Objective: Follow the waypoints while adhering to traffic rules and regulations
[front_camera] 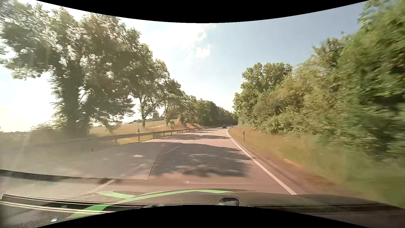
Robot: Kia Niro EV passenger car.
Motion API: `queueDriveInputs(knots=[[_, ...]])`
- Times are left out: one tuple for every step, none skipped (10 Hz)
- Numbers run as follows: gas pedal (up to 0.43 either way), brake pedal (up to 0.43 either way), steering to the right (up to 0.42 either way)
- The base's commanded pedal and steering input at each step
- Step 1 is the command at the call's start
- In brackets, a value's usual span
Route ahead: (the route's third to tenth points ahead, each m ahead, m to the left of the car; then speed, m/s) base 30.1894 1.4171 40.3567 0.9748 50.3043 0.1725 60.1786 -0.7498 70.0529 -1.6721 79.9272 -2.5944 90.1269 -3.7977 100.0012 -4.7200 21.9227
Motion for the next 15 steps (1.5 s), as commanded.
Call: queueDriveInputs(knots=[[0.339, 0.000, 0.008], [0.339, 0.000, 0.008], [0.339, 0.000, 0.008], [0.339, 0.000, 0.008], [0.339, 0.000, 0.006], [0.339, 0.000, 0.005], [0.339, 0.000, 0.005], [0.339, 0.000, 0.005], [0.339, 0.000, 0.005], [0.339, 0.000, 0.005], [0.339, 0.000, 0.005], [0.339, 0.000, 0.006], [0.350, 0.000, 0.006], [0.370, 0.000, 0.005], [0.370, 0.000, 0.004]])
